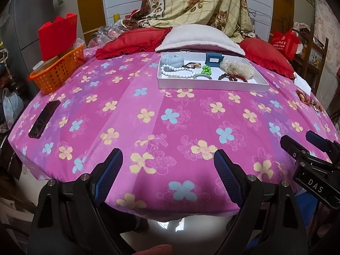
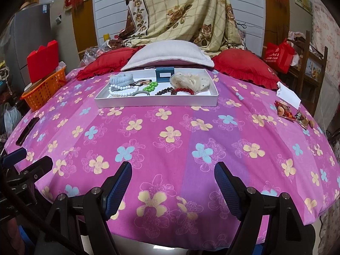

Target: Organize jewelry

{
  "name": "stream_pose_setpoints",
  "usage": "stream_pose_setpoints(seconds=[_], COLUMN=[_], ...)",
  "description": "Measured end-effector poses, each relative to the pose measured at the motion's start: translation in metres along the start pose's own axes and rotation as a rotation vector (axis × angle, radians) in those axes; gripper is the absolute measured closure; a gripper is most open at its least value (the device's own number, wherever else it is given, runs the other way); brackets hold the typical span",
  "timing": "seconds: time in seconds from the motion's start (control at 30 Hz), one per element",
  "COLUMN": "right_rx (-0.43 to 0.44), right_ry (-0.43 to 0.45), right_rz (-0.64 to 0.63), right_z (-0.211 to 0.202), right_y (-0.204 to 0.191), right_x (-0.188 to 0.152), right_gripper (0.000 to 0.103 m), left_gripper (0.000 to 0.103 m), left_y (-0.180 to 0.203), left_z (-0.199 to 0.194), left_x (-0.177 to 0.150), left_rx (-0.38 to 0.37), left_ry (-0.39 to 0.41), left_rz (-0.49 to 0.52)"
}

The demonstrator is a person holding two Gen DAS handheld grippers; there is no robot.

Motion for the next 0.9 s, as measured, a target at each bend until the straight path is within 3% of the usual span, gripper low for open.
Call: stream_pose_setpoints(seconds=[0.57,0.9], right_rx=[-0.131,-0.155], right_ry=[0.008,-0.029], right_rz=[-0.054,-0.034], right_z=[0.001,0.008], right_y=[0.012,0.021], right_x=[0.001,-0.003], right_gripper=[0.025,0.025], left_gripper=[0.016,0.016], left_y=[0.001,0.004], left_z=[0.0,-0.001], left_x=[-0.003,-0.004], left_rx=[0.01,0.016], left_ry=[0.007,-0.005], left_rz=[0.006,0.019])
Point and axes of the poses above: each gripper's, at about its wrist camera, not at the fingertips, and z roughly the way its jaws point, y to its right, x to its top, the point moved 9 cm from there along z, roughly the way its jaws point, and after that the axes turned 12 degrees about -x, right-handed, at the moved point
